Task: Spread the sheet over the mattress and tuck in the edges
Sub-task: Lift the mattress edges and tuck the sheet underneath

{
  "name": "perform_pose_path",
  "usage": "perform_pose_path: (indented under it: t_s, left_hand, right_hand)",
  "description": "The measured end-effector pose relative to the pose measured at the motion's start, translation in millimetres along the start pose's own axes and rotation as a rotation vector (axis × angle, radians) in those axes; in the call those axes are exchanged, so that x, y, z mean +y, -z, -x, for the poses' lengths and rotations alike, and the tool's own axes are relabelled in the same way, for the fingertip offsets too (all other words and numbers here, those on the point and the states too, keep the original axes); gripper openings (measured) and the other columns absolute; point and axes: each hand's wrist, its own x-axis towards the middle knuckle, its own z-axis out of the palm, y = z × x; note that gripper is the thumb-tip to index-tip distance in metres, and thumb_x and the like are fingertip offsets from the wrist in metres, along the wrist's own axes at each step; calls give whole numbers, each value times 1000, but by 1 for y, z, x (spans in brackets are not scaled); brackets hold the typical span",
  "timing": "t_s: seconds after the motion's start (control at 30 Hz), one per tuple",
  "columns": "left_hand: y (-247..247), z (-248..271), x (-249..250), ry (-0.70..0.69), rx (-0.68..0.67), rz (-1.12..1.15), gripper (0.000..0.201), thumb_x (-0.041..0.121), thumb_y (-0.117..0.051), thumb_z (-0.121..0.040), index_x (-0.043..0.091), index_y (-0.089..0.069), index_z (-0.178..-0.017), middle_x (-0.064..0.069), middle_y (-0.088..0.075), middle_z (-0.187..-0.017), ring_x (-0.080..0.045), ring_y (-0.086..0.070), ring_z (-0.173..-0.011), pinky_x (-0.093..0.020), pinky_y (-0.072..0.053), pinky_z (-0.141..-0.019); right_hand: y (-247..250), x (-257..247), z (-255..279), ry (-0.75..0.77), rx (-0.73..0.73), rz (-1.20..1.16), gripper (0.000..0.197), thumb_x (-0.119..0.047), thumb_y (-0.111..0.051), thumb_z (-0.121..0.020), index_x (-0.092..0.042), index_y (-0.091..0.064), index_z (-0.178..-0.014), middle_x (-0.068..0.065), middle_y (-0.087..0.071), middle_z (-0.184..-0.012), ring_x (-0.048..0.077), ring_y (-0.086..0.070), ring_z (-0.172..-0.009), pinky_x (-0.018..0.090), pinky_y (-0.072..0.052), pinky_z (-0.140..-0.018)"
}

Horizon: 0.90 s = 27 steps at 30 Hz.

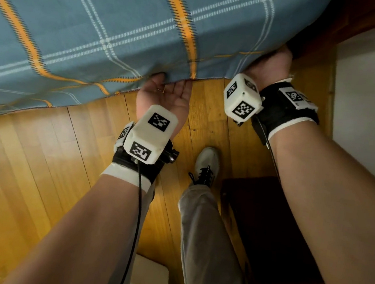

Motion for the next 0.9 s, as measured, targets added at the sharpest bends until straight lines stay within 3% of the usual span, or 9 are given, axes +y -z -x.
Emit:
perform_pose_path:
  t_s: [0.1, 0.27, 0.33, 0.4, 0.47, 0.53, 0.63, 0.73, 0.9]
  left_hand:
    - [1, 0, 0, 3, -12, 5, 22, 5, -48, -89, 6, -55, -109, -15, -65, -108, -32, -58, -120, -47, -38, -110]
    - [4, -4, -1, 8, -9, 2, 29, 14, -42, -93, 9, -57, -117, -15, -67, -109, -29, -58, -122, -47, -38, -110]
    - [7, -6, 1, 15, -42, 6, 35, 23, -38, -96, 11, -57, -122, -13, -67, -111, -27, -57, -122, -46, -37, -111]
    - [9, -9, 1, 25, -54, 14, 39, 27, -37, -98, 11, -56, -128, -12, -67, -114, -27, -56, -123, -46, -37, -110]
    - [11, -11, 0, 25, -50, 21, 43, 26, -38, -98, 12, -51, -136, -12, -66, -117, -27, -56, -123, -46, -37, -111]
    - [12, -15, -1, 15, -32, 22, 43, 25, -39, -99, 11, -49, -139, -13, -67, -112, -27, -56, -122, -46, -37, -111]
    - [13, -20, -1, 20, -13, 25, 41, 27, -40, -100, 12, -51, -136, -12, -67, -109, -25, -56, -122, -45, -38, -110]
    - [13, -20, 0, 28, -20, 31, 31, 25, -40, -100, 9, -59, -118, -12, -67, -107, -25, -56, -123, -44, -39, -110]
    - [13, -22, 1, 29, -6, 33, 29, 25, -39, -101, 8, -58, -114, -11, -67, -114, -25, -54, -127, -45, -37, -111]
  right_hand:
    - [10, 6, -10, -48, 18, -62, 55, -39, -21, -104, -8, -32, -149, 19, -32, -154, 36, -30, -142, 42, -36, -92]
    - [26, 10, -23, -153, 81, -42, 60, -43, -22, -101, -11, -31, -151, 16, -30, -156, 35, -24, -146, 51, -16, -119]
    - [28, 9, -22, -125, 121, -1, 52, -38, -25, -102, -9, -42, -142, 16, -37, -153, 33, -30, -144, 49, -21, -119]
    - [32, 12, -14, -87, 137, 118, 37, -35, -31, -102, -12, -55, -119, 12, -60, -129, 29, -49, -130, 45, -35, -113]
    - [40, 18, -3, -94, 208, 341, 31, -37, -38, -101, -16, -58, -111, 4, -70, -105, 20, -60, -104, 35, -50, -93]
    - [49, 25, 7, -126, 313, 583, 28, -35, -47, -98, -17, -62, -113, -1, -71, -109, 13, -58, -84, 26, -51, -73]
    - [63, 33, 17, -97, 426, 657, 25, -26, -54, -94, -13, -64, -113, 0, -72, -109, 13, -56, -73, 26, -48, -84]
    - [60, 38, 23, 28, 395, 485, 14, -18, -61, -90, -11, -68, -101, 3, -75, -94, 14, -65, -75, 26, -52, -74]
    - [35, 34, 6, 92, 296, 246, 26, -14, -59, -95, -2, -62, -118, 14, -68, -115, 19, -66, -101, 30, -57, -88]
